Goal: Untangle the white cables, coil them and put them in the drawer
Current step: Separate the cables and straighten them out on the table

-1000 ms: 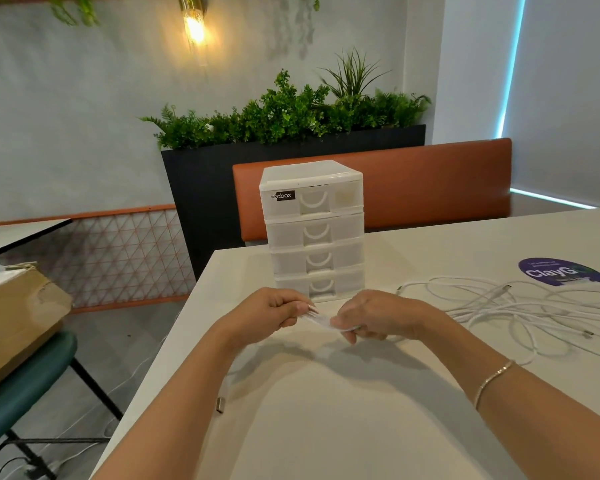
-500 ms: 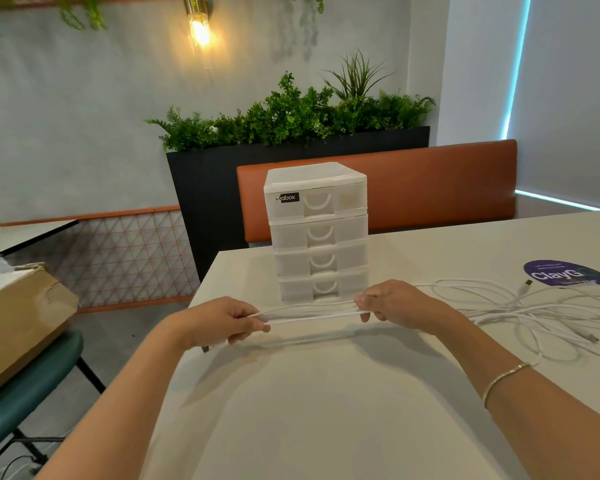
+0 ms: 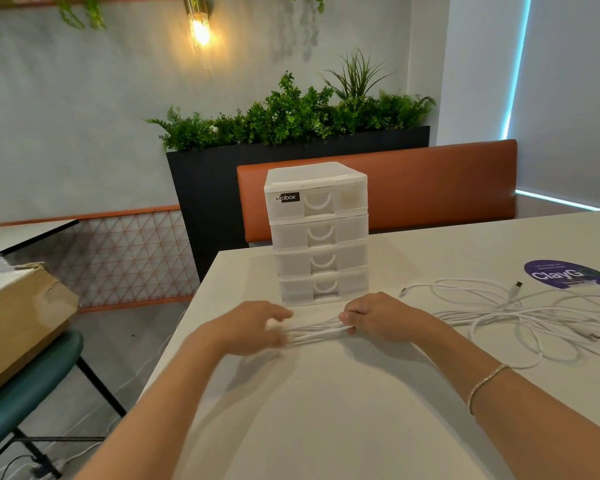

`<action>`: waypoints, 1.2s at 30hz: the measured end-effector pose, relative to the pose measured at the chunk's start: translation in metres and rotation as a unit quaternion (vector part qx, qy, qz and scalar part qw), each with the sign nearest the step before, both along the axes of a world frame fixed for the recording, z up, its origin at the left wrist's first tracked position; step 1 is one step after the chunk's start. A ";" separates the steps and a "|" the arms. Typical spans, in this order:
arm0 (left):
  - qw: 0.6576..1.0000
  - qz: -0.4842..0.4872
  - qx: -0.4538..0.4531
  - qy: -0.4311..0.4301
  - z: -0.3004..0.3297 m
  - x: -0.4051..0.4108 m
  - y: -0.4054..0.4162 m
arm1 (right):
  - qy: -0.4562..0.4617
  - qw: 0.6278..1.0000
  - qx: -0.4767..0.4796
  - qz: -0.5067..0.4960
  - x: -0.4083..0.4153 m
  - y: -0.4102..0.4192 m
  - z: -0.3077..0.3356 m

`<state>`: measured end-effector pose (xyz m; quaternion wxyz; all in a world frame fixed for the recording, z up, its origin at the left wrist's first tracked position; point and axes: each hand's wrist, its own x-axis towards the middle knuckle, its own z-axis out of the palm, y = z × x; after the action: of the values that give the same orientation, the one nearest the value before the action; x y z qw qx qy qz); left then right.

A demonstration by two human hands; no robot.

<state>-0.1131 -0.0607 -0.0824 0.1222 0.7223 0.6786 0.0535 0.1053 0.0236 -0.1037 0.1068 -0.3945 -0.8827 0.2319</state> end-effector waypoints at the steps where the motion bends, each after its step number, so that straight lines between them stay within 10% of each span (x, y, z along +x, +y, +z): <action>1: 0.999 -0.022 0.014 -0.027 0.000 0.017 0.003 | 0.002 1.000 0.005 0.002 -0.002 -0.001 0.001; 19: 0.969 -0.034 0.022 -0.244 -0.011 0.060 0.019 | 0.044 0.980 -0.191 -0.031 0.063 0.019 0.037; 30: 0.964 -0.018 0.022 -0.266 -0.015 0.069 0.023 | -0.338 0.920 0.134 -0.147 0.128 0.061 0.058; 36: 0.960 0.014 0.074 -0.271 -0.010 0.059 0.022 | -0.375 0.888 0.194 -0.181 0.140 0.062 0.069</action>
<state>-0.0540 -0.0388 -0.0927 0.2474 0.6777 0.6245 0.2991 0.2448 0.0851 -0.0349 -0.1180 -0.5765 -0.7975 -0.1329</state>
